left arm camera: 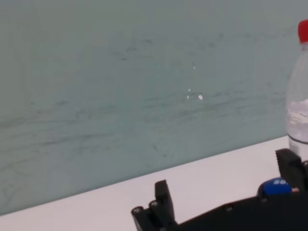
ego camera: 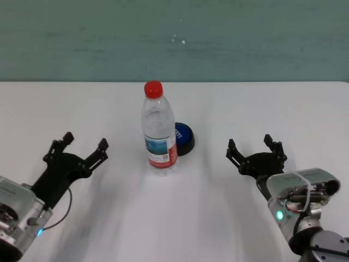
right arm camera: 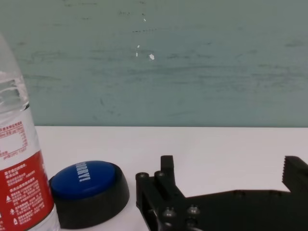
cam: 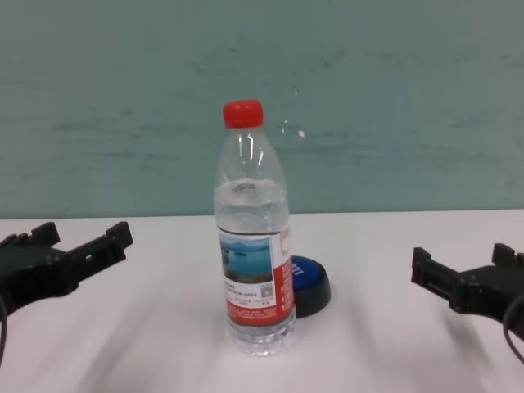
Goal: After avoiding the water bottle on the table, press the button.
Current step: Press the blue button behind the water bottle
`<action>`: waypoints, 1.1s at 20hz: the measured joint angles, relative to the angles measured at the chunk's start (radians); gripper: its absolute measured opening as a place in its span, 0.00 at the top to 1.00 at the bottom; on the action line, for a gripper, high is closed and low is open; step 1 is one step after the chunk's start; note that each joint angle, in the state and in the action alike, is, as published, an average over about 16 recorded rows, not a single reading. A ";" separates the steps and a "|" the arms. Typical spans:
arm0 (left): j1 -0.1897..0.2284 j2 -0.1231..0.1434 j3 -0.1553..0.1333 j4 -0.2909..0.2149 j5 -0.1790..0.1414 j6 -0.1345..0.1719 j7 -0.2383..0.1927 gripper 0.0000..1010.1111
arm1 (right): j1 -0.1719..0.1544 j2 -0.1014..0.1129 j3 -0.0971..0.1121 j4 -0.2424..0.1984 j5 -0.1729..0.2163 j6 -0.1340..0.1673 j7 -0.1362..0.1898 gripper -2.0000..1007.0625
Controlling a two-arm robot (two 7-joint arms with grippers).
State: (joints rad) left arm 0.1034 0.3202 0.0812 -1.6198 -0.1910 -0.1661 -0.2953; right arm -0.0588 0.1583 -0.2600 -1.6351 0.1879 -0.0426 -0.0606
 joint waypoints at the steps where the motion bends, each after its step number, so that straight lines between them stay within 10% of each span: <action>1: 0.002 0.001 0.001 -0.002 -0.001 0.000 -0.001 0.00 | 0.000 0.000 0.000 0.000 0.000 0.000 0.000 0.00; 22: 0.069 0.030 0.012 -0.055 -0.023 -0.001 -0.018 0.00 | 0.000 0.000 0.000 0.000 0.000 0.002 0.002 0.00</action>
State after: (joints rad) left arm 0.1725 0.3502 0.0937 -1.6752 -0.2136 -0.1671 -0.3133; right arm -0.0587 0.1582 -0.2597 -1.6356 0.1878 -0.0410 -0.0589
